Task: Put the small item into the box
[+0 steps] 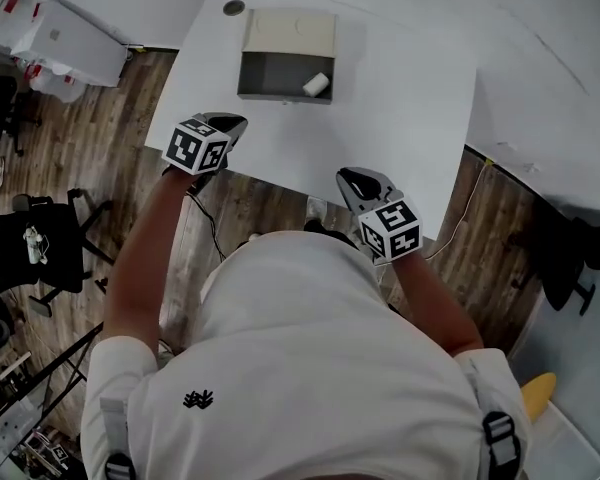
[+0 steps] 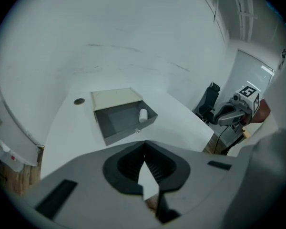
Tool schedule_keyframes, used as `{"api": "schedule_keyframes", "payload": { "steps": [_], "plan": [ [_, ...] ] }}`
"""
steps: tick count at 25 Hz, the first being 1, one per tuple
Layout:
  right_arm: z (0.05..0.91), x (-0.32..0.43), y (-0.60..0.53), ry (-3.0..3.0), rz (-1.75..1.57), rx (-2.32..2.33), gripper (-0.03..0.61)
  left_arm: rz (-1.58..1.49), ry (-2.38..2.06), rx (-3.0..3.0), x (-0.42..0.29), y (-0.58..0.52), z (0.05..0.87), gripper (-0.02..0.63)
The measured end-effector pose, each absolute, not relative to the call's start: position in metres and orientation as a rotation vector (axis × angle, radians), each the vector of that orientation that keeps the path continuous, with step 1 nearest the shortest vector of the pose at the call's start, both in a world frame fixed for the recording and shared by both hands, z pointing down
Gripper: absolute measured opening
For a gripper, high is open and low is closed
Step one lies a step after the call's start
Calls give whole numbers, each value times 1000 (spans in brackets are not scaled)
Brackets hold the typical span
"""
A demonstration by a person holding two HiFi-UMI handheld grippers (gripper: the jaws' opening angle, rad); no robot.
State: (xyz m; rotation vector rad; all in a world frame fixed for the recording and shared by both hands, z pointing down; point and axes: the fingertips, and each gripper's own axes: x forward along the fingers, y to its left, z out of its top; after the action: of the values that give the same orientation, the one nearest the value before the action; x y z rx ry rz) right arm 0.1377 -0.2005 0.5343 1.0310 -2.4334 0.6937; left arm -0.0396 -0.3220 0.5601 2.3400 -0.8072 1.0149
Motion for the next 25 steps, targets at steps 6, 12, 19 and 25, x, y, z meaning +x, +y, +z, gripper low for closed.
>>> {"api": "schedule_keyframes", "payload": {
  "steps": [6,12,19,25],
  "plan": [
    [526,98,-180,-2425,650,1045,23,818,-882,2334,-90,-269,541,6],
    [522,67,-148,-2414,631,1090,17,595,-897,2370,-122,-204,515,6],
    [523,29,-107,-2407,590,1112,11,363,-864,2457,-144,-134,479,6],
    [520,5,-78,-2427,570,1141,8,311,-836,2477,-162,-96,480,6]
  ]
}}
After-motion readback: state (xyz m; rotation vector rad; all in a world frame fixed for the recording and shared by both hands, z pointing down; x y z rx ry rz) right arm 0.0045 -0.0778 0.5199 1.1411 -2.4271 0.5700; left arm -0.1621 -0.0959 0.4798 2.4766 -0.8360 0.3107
